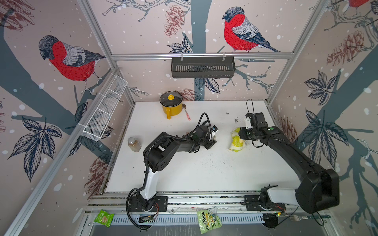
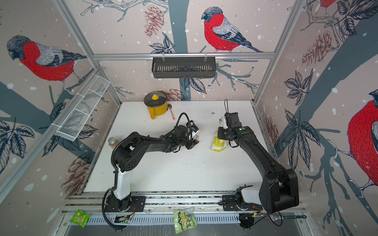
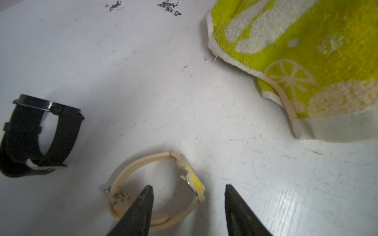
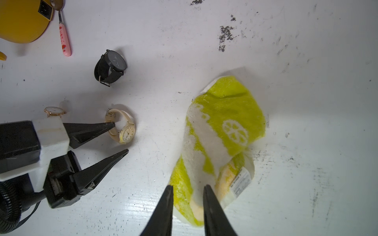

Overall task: Wipe the watch dial
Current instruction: Pick up the watch at the center of the board.

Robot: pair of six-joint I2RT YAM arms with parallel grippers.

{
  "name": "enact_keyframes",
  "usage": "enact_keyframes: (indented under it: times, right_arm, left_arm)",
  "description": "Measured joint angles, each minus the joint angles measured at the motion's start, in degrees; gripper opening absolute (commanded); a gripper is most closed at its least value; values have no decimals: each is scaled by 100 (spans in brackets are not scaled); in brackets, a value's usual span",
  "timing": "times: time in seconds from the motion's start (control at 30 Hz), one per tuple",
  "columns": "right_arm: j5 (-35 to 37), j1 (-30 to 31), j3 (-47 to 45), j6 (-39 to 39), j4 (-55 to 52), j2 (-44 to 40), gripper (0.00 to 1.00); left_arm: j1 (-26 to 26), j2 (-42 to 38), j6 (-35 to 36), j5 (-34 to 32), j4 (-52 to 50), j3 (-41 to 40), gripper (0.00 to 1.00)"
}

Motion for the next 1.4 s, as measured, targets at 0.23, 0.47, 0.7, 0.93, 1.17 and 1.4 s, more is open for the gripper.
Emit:
enact_keyframes:
  times: [0.23,0.47,0.7,0.93,1.17,1.4]
  right_arm:
    - [-35,0,-31,2,-26,-153,28]
    - [-68,0,-31,7,-61,-254,35]
    - [-85,0,-116,26,-68,-308,47]
    - [-103,107,-199,76,-46,-605,52]
    - [17,743,-518,358,2,-1001,56]
    - [490,1705,-942,826,68,-1429,60]
  left_arm:
    - [0,-133,-4,-4,-7,-201,56]
    - [0,-501,-63,20,-13,-313,57]
    - [0,-984,-68,15,-31,-507,57]
    - [0,-2009,-96,-391,133,-1327,53]
    - [0,-3147,-415,-1451,195,-2186,54]
    - [4,-4478,-1272,-2177,120,-3340,58]
